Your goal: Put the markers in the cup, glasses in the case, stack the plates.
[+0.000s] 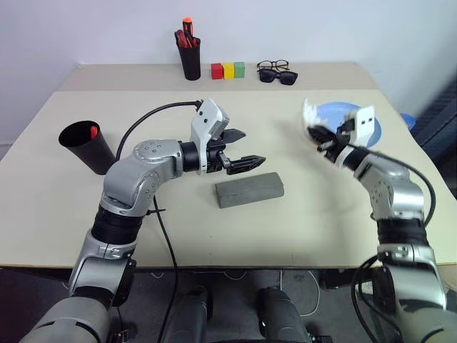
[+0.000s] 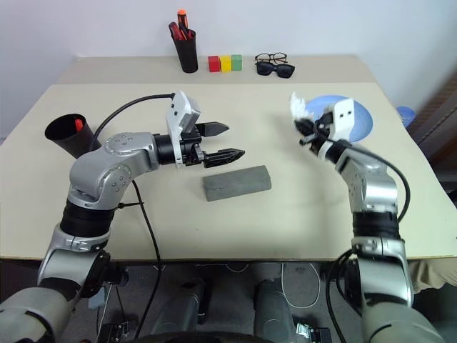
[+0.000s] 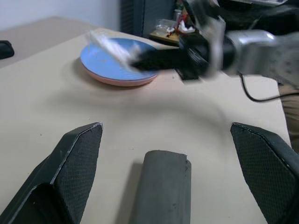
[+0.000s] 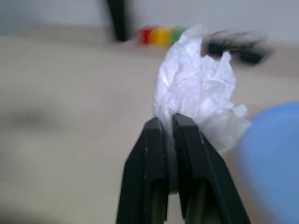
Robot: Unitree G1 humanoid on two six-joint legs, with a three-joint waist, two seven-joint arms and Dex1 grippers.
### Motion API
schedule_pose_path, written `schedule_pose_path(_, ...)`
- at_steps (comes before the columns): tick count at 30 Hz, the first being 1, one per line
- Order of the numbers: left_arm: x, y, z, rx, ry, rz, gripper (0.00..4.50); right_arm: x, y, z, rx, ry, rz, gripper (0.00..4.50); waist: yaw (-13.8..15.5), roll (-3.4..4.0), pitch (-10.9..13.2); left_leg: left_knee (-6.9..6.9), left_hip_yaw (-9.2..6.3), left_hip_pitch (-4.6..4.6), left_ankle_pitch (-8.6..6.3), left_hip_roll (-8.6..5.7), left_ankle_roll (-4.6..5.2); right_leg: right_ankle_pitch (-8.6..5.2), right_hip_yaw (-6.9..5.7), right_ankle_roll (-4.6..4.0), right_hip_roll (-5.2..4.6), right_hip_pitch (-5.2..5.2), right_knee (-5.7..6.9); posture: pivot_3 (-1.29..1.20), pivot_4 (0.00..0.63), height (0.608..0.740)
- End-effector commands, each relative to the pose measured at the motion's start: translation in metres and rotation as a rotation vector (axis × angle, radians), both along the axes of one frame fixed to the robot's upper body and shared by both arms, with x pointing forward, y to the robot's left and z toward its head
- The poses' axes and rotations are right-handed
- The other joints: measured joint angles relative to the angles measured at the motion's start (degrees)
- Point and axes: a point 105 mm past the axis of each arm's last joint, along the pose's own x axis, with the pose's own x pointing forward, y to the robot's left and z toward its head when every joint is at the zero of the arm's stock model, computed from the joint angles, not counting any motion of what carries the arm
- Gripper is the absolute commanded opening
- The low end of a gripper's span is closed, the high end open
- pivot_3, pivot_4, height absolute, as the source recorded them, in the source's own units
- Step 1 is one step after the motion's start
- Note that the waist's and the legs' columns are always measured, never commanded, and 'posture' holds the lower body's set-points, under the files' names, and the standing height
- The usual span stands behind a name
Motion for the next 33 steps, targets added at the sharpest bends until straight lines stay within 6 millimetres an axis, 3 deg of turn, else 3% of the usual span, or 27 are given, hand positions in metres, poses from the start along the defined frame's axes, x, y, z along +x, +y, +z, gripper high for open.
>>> schedule_pose_path(1, 0.001, 0.002, 0.015, -0.028, -0.069, 0.023, 4.50, 0.014, -0.029, 0.016, -0.032, -0.077, -0.161, 0.04, 0.0, -0.01, 0.0, -0.03, 0.00, -0.01, 0.00, 0.00, 0.00, 0.00, 0.00, 0.00, 0.00, -0.01, -0.02, 0.00, 0.150, 0.739)
schedule_pose_path(2, 0.002, 0.004, 0.015, -0.029, -0.071, 0.036, 4.50, 0.018, -0.036, 0.017, -0.033, -0.067, -0.195, 0.04, -0.1, -0.01, 0.0, -0.08, 0.00, -0.02, 0.00, 0.00, 0.00, 0.00, 0.00, 0.01, 0.00, -0.02, -0.06, 0.00, 0.150, 0.739)
schedule_pose_path(5, 0.004, 0.006, 0.016, -0.041, -0.085, 0.082, 4.50, 0.024, -0.049, 0.022, -0.062, -0.068, -0.283, 1.06, -0.1, 0.00, 0.0, -0.13, 0.01, -0.06, 0.00, 0.00, 0.00, 0.00, 0.01, 0.01, 0.00, -0.03, -0.16, 0.00, 0.150, 0.739)
schedule_pose_path(8, 0.010, 0.013, 0.020, -0.072, -0.130, 0.155, 4.50, 0.025, -0.051, 0.036, -0.080, -0.116, -0.306, 2.49, -0.2, 0.01, 0.0, -0.14, 0.02, -0.07, 0.00, 0.00, 0.00, 0.01, 0.01, 0.01, 0.00, -0.03, -0.19, 0.00, 0.150, 0.739)
schedule_pose_path(11, 0.017, 0.021, 0.020, -0.097, -0.174, 0.243, 4.50, 0.023, -0.049, 0.046, -0.100, -0.170, -0.267, 2.49, -0.4, 0.01, 0.0, -0.12, 0.02, -0.06, 0.00, 0.00, 0.00, 0.01, 0.03, 0.01, 0.00, -0.03, -0.19, 0.00, 0.150, 0.739)
schedule_pose_path(15, 0.021, 0.036, 0.006, -0.091, -0.235, 0.366, 4.50, 0.012, -0.032, 0.042, -0.119, -0.177, -0.042, 2.49, -0.9, 0.01, 0.0, -0.09, 0.03, -0.04, 0.01, 0.00, 0.00, 0.02, 0.04, 0.01, 0.00, 0.01, -0.16, 0.00, 0.150, 0.739)
schedule_pose_path(17, 0.016, 0.048, 0.000, -0.119, -0.255, 0.413, 4.50, -0.003, -0.022, 0.037, -0.121, -0.176, 0.092, 2.49, -1.1, 0.01, 0.0, -0.07, 0.02, -0.03, 0.01, 0.00, 0.00, 0.02, 0.03, 0.01, 0.01, 0.03, -0.14, 0.00, 0.150, 0.739)
schedule_pose_path(21, 0.001, 0.080, -0.023, -0.119, -0.275, 0.517, 4.50, -0.056, -0.012, 0.015, -0.170, -0.108, 0.248, 2.49, -0.3, 0.04, 0.0, -0.10, -0.05, -0.08, -0.02, -0.01, 0.03, 0.01, 0.03, 0.03, -0.01, -0.07, -0.06, 0.00, 0.150, 0.739)
schedule_pose_path(27, -0.032, 0.126, -0.044, -0.100, -0.316, 0.651, 4.50, -0.123, -0.016, -0.020, -0.184, 0.042, 0.176, 2.49, 0.4, 0.10, 0.0, -0.05, 0.00, -0.08, -0.04, 0.04, 0.03, -0.27, 0.07, -0.48, -0.07, -0.11, -0.01, 0.00, 0.150, 0.739)
schedule_pose_path(33, -0.056, 0.140, -0.056, -0.109, -0.237, 0.639, 4.50, -0.156, -0.031, -0.045, -0.163, 0.156, 0.095, 2.49, 0.5, 0.14, -0.2, -0.05, 0.04, -0.09, -0.19, 0.30, -0.17, -0.29, 0.01, -0.47, -0.09, 0.11, -0.50, 0.00, 0.150, 0.739)
